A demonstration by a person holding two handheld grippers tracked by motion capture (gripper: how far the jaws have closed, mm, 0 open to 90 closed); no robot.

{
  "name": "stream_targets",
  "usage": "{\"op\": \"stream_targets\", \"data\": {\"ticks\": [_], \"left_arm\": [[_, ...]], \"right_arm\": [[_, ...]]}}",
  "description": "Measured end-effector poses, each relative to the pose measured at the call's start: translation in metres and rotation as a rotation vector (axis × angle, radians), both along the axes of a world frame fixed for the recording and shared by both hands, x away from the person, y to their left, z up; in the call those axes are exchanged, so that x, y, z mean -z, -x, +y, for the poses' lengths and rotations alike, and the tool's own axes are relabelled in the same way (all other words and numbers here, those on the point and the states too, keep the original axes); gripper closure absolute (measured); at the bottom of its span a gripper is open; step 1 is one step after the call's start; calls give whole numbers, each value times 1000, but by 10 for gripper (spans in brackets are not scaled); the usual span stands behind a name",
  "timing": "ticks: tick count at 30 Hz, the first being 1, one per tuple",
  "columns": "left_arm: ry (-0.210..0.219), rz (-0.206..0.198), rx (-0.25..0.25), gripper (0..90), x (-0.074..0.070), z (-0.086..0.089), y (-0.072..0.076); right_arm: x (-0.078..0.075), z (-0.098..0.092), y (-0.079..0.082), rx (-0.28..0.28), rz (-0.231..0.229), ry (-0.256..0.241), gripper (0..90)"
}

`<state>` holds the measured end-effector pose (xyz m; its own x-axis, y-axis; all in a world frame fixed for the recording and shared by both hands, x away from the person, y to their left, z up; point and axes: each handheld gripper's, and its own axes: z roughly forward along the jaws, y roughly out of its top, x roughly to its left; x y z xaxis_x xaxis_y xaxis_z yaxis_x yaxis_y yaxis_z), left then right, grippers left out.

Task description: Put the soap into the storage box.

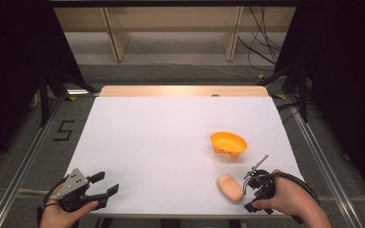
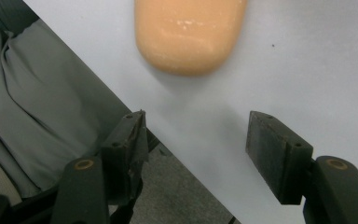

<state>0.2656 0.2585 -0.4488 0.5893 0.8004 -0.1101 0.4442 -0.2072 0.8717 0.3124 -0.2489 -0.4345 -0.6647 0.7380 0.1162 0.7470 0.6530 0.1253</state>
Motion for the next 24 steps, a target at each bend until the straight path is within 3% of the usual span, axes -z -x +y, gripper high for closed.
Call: {"op": "stream_targets", "data": {"ticks": [11,24], "left_arm": [[-16,-6,3,303,-1,0,1],[3,-5,7,302,0,-1,1]], "right_arm": [[-8,11,-7,-30,-24,-2,366],[-11,30,-23,-55,-25,12,336]]}}
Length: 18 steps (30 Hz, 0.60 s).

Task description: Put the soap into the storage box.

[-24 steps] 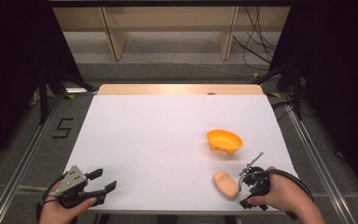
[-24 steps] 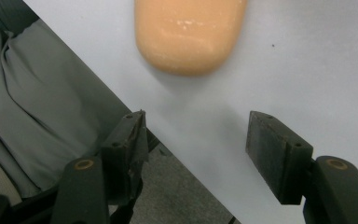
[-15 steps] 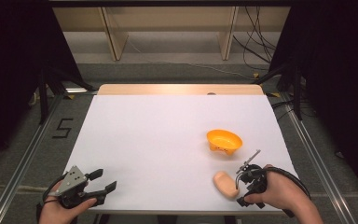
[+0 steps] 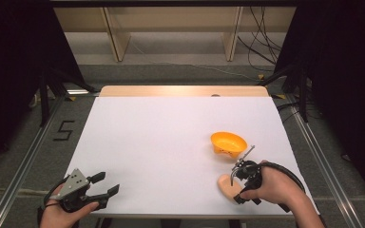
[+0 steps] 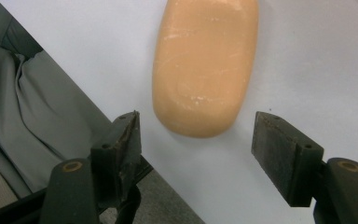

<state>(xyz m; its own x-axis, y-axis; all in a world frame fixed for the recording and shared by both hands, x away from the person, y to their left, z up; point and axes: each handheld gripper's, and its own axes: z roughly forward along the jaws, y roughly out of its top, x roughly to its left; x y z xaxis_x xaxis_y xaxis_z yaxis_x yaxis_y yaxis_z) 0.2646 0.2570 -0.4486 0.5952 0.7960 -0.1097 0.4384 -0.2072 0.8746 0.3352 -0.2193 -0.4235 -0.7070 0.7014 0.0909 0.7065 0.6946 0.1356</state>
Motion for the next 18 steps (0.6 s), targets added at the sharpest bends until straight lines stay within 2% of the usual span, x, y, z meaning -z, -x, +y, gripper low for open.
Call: {"op": "stream_targets", "data": {"ticks": [3,4,5,6,7,9,10,14,17,18], "left_arm": [[-2,-1,-3,302,0,0,0],[-18,3,-2,303,-1,1,0],[-9,2,4,303,0,1,-1],[-11,2,-2,303,0,1,0],[-8,3,5,303,0,1,0],[-7,2,4,303,0,1,-1],[-4,2,4,303,0,0,0],[-7,3,5,303,0,1,-1],[2,3,4,303,0,0,-1],[-7,3,6,303,0,1,-1]], "right_arm": [[2,3,-2,2,8,4,331],[2,4,-4,-9,5,3,328],[3,5,-6,-22,2,6,325],[4,8,-7,0,11,9,322],[5,9,-9,-16,9,12,319],[6,11,-11,-9,13,26,317],[8,12,-13,-29,8,26,312],[10,16,-17,-39,20,18,305],[12,19,-20,-41,29,23,301],[13,21,-20,-23,38,30,300]]}}
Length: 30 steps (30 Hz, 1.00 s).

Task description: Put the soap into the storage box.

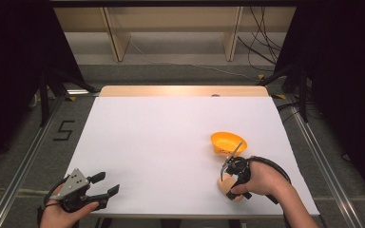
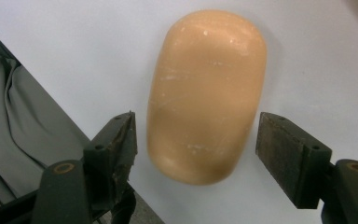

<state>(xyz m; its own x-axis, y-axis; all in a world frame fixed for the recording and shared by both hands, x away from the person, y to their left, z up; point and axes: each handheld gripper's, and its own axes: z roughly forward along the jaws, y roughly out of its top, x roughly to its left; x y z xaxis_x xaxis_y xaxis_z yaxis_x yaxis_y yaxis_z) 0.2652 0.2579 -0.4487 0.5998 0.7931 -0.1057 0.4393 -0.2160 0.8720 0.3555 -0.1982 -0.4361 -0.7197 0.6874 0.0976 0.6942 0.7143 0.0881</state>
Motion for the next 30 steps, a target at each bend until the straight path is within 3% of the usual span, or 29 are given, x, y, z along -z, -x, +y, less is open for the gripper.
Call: {"op": "stream_targets", "data": {"ticks": [2,13,14,16,18,19,20,27,28,30], "left_arm": [[0,1,0,303,0,0,0],[-2,-1,-4,303,-1,0,1],[2,-2,0,303,0,0,1],[-2,-1,-4,303,-1,0,1],[3,-2,2,303,0,0,0],[3,-2,2,303,0,0,0],[2,-2,-1,303,0,0,1],[-6,-5,4,303,-1,0,1],[-8,-7,6,303,-1,0,1],[-10,-10,8,303,-1,0,1]], "right_arm": [[4,2,-4,-19,-7,-3,296],[13,10,-10,-4,14,18,285],[14,10,-12,-24,8,12,285],[15,11,-11,1,15,20,285],[18,11,-14,-28,18,15,283],[19,13,-14,-9,19,20,280],[20,12,-15,-34,14,16,279],[21,15,-16,-44,19,25,290],[22,11,-19,-106,-5,46,303],[21,13,-17,-121,5,35,310]]}}
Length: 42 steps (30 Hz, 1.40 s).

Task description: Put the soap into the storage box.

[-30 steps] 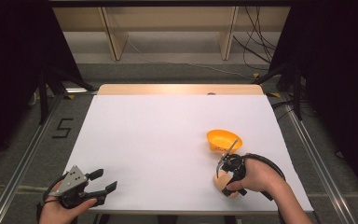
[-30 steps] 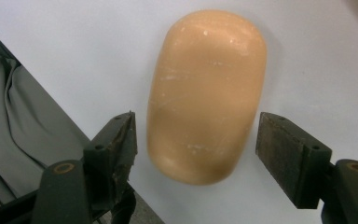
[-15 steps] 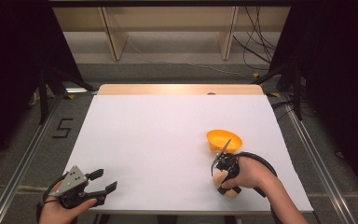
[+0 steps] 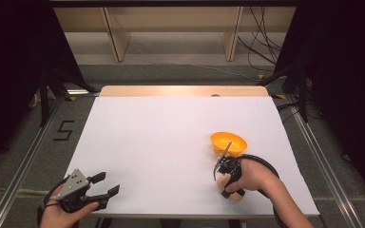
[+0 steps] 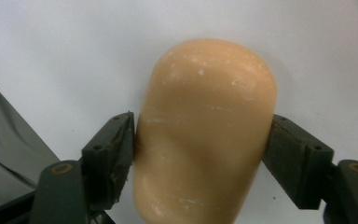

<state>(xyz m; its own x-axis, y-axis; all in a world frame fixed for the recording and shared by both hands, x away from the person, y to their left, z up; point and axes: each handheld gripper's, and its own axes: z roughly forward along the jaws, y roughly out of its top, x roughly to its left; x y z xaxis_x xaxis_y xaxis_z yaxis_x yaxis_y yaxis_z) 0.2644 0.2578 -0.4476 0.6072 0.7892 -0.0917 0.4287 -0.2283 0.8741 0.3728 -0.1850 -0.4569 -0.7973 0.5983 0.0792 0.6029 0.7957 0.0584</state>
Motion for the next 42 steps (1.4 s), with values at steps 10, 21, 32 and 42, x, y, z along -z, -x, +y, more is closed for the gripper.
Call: {"op": "stream_targets", "data": {"ticks": [10,21,32,42], "left_arm": [[7,7,-5,303,0,0,0],[0,3,1,304,0,0,0],[6,8,-6,304,1,0,0],[3,6,7,304,1,1,-1]], "right_arm": [[-2,-3,0,-208,-11,14,337],[-8,-6,6,-447,18,50,338],[-19,-14,6,-585,12,48,338],[-28,-21,3,-611,3,55,338]]}}
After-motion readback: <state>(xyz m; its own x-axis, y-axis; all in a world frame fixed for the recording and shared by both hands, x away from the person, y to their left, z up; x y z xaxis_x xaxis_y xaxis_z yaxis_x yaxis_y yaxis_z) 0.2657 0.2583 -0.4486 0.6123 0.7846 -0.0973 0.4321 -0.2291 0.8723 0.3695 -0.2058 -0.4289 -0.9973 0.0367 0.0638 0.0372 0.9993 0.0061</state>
